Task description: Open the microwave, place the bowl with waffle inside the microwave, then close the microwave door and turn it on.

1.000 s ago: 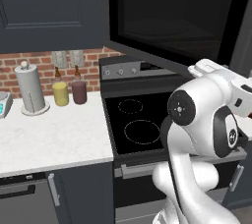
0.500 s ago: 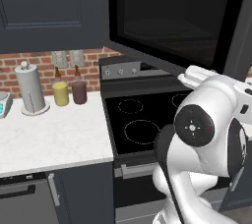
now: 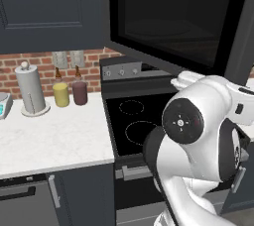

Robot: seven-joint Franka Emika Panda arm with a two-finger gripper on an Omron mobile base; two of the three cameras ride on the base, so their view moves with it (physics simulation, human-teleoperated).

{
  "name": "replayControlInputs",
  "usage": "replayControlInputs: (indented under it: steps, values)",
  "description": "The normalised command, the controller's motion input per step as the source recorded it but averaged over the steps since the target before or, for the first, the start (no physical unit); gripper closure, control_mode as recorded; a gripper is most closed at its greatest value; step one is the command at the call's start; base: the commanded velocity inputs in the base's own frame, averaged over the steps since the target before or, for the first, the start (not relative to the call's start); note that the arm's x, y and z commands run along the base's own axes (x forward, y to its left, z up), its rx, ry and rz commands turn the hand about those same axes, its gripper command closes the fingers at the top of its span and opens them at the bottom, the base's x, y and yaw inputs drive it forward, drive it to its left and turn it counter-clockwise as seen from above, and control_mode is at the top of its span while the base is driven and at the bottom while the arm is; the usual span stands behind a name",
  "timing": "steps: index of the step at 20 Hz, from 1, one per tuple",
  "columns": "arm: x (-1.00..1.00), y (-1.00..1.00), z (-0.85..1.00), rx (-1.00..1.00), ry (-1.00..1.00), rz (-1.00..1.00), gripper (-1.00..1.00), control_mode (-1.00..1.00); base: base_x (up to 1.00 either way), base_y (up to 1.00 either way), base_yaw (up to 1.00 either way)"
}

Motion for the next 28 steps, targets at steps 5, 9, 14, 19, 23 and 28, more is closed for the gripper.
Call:
replayControlInputs:
  steps: [5, 9, 14, 19, 23, 28]
  values:
    - [-0.9, -0.1, 0.0, -0.01, 0.0, 0.01, -1.0, -1.0, 0.0, 0.0, 0.0]
    - [-0.88, -0.41, 0.0, 0.0, 0.0, 0.09, -1.0, -1.0, 0.0, 0.0, 0.0]
    - [-0.36, -0.97, 0.0, 0.05, 0.02, 0.36, -1.0, -1.0, 0.0, 0.0, 0.0]
    - [0.15, -0.7, 0.0, 0.12, 0.03, 0.6, -1.0, -1.0, 0.0, 0.0, 0.0]
    - [0.79, -0.51, -0.08, 0.13, 0.0, 0.66, -1.0, -1.0, 0.0, 0.0, 0.0]
    - [1.0, -0.44, -0.07, 0.12, -0.06, 0.65, -1.0, -1.0, 0.0, 0.0, 0.0]
